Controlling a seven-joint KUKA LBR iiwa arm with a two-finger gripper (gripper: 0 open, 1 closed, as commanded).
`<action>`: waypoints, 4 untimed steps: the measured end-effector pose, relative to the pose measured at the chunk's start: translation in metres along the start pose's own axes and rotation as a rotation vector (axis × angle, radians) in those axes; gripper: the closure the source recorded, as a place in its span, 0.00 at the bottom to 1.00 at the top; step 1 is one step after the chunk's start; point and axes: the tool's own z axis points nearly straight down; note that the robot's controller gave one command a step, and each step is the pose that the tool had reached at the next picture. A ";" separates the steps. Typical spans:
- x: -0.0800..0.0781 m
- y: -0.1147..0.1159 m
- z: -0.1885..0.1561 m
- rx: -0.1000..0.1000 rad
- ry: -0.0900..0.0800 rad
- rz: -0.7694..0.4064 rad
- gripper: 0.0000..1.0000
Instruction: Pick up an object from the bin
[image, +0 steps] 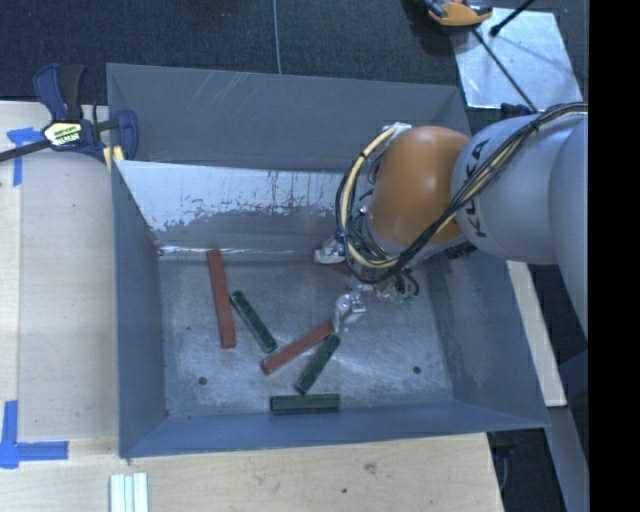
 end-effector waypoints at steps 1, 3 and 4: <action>0.000 0.000 0.000 0.000 0.001 0.000 0.00; 0.056 0.024 -0.001 0.005 0.002 -0.275 1.00; 0.061 0.027 -0.027 -0.006 0.027 -0.312 1.00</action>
Offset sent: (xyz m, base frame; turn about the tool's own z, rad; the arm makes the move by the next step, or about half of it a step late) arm -0.0697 0.0247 -0.0141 -0.2822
